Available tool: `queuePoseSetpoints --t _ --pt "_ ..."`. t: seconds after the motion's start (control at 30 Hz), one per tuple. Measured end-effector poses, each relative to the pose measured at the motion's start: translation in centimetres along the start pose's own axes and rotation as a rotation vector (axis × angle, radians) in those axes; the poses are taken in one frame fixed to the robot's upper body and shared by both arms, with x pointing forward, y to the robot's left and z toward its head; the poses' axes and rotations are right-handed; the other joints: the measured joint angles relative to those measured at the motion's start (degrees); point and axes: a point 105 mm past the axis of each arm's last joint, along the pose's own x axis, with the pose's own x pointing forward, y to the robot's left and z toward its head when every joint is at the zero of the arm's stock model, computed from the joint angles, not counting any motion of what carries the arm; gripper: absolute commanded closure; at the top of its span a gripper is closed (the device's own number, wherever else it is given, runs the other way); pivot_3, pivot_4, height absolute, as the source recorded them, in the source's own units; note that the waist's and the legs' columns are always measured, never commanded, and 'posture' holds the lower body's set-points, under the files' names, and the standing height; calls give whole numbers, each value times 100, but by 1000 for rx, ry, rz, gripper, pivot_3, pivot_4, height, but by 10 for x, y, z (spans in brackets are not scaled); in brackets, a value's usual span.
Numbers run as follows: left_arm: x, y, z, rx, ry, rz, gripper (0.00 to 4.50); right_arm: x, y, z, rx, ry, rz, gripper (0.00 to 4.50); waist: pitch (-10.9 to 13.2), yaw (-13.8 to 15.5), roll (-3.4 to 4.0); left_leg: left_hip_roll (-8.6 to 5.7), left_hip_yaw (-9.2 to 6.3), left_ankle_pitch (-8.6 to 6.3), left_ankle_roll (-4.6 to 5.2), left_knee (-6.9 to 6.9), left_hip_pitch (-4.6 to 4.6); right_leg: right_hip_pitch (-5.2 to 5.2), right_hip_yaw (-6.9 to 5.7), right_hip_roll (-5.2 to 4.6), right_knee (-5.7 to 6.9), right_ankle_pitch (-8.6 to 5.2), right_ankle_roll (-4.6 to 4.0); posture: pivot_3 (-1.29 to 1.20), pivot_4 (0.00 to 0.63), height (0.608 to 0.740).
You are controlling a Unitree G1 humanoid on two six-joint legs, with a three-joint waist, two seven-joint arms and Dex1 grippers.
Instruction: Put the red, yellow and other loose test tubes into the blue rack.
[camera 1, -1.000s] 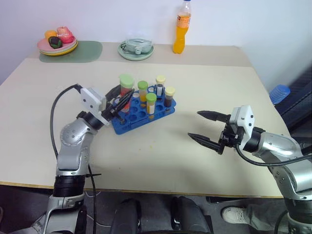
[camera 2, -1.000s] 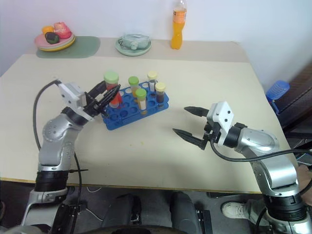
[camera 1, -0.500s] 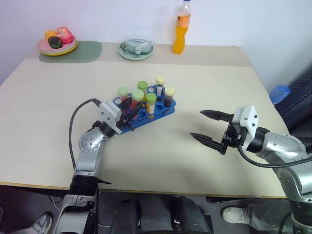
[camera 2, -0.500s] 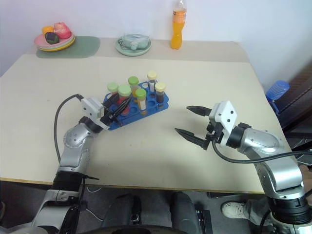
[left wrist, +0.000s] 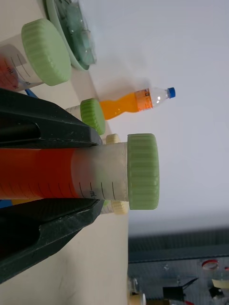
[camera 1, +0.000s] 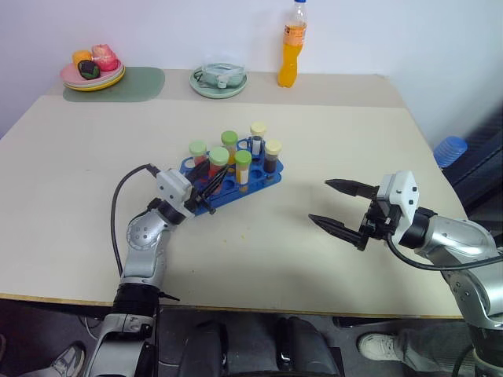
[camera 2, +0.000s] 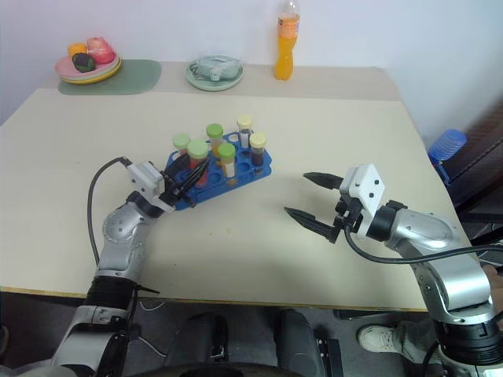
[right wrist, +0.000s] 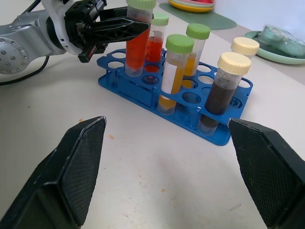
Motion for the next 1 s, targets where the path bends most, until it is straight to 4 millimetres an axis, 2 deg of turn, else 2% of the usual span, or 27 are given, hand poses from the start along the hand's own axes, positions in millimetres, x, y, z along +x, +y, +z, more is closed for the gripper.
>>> queuePoseSetpoints --t 0.23,0.47,0.8,1.0 --pt "-4 -5 0 2 -1 -30 3694 0 0 0 0 1 -3 302 -6 1 4 0 0 0 1 0 1 1 0 0 0 0 0 0 150 740" --pt "-1 4 -7 20 24 28 3694 0 0 -1 2 2 -3 302 -23 0 14 0 -1 -1 1 0 4 4 0 0 0 0 0 0 150 740" --pt "1 1 -10 47 27 26 3694 -2 0 -3 9 9 -6 302 -29 -2 16 0 -1 -1 2 0 4 4 0 0 0 0 -1 0 150 740" --pt "2 0 -12 -44 5 60 3694 -2 0 -3 9 10 -7 302 -29 10 16 0 -1 -2 4 0 3 5 0 -1 -2 0 -1 0 150 740"
